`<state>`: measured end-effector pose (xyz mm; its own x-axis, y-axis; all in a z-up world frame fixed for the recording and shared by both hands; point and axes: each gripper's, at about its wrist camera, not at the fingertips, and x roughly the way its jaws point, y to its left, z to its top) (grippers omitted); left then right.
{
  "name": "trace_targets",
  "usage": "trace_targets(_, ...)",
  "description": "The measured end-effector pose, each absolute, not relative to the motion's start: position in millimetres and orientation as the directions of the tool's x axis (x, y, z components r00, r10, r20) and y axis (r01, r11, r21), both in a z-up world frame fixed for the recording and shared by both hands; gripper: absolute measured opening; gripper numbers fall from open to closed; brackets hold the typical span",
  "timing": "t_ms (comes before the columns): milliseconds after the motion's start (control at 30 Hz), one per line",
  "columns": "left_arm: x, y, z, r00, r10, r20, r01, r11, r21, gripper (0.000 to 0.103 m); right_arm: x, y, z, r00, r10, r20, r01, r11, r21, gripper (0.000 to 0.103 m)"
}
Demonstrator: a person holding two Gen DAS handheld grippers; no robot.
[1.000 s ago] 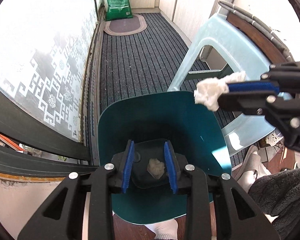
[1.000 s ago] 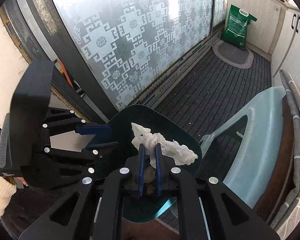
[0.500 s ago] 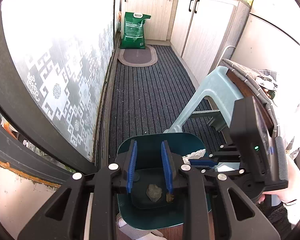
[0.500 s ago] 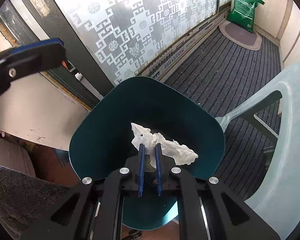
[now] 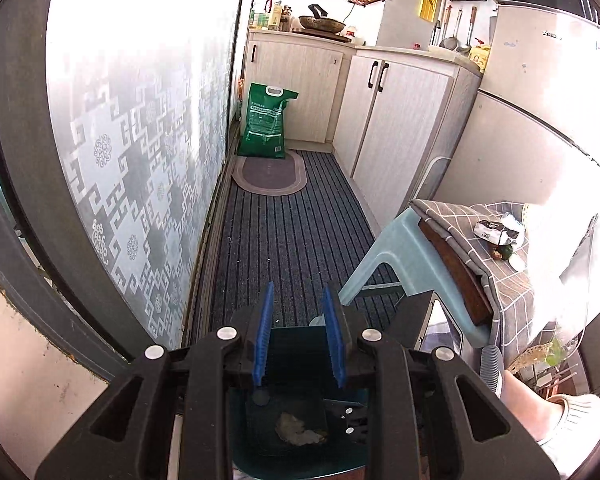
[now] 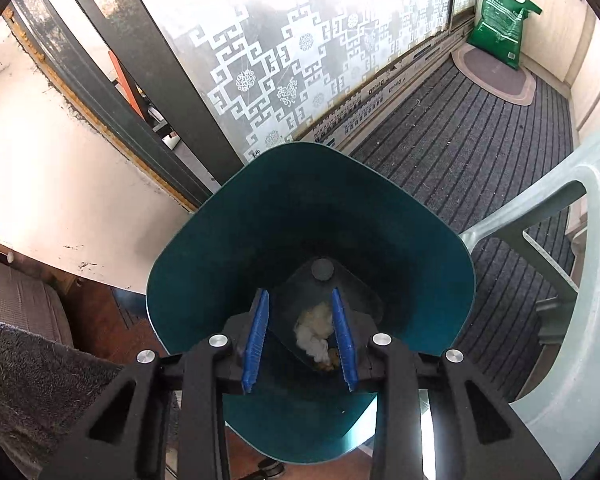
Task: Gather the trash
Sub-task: 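Return both grippers over the stool toward the snack bag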
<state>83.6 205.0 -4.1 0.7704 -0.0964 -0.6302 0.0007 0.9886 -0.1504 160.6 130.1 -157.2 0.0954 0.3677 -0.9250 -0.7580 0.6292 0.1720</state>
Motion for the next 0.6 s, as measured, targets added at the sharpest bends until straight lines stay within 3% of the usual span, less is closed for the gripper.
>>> trace_targets(600, 78.4, 182.8, 31.3, 0.831, -0.116, -0.544, 0.020, 0.984, -0.179, 0.037, 155.5, 92.1, -46.1, 0.333, 0.531, -0.779, -0.754, 0.646, 0.118, 0.029)
